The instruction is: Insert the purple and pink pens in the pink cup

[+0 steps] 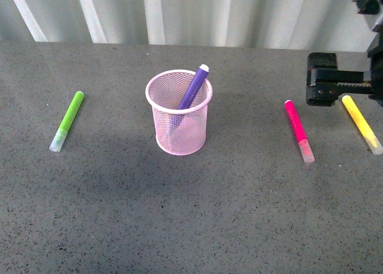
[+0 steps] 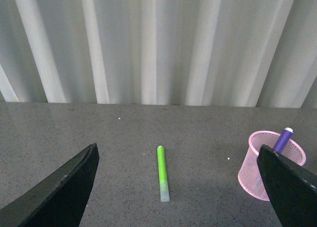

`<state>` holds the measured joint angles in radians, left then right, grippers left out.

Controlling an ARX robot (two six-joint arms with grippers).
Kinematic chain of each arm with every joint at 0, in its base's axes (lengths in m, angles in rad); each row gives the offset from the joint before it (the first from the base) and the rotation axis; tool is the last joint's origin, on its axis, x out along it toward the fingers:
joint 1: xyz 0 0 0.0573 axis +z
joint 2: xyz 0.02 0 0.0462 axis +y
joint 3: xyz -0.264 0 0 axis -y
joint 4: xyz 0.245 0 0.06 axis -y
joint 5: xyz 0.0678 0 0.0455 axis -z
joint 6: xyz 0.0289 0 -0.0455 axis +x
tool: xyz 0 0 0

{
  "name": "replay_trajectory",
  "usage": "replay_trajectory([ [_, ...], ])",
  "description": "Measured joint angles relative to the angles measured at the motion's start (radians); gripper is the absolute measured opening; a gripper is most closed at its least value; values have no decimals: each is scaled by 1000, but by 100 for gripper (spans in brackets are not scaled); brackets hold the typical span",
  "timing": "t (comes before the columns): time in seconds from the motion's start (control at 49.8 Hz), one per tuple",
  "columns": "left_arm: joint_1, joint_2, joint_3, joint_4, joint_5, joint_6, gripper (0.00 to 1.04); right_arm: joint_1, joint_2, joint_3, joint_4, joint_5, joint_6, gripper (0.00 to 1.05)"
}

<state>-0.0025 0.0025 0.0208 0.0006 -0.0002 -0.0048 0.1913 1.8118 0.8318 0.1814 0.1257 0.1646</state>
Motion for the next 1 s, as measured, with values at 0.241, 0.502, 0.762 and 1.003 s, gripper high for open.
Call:
replay_trajectory([
  [0.241,0,0,0,0,0,0,98,24,193,185,-75,-3,64,98],
  [0.502,0,0,0,0,0,0,98,32,280,284,-116,-8,127,98],
  [0.762,0,0,0,0,0,0,98,41,334,322,-134,-4,140,98],
  [1.003,0,0,0,0,0,0,98,45,367,327,-144,-3,140,98],
])
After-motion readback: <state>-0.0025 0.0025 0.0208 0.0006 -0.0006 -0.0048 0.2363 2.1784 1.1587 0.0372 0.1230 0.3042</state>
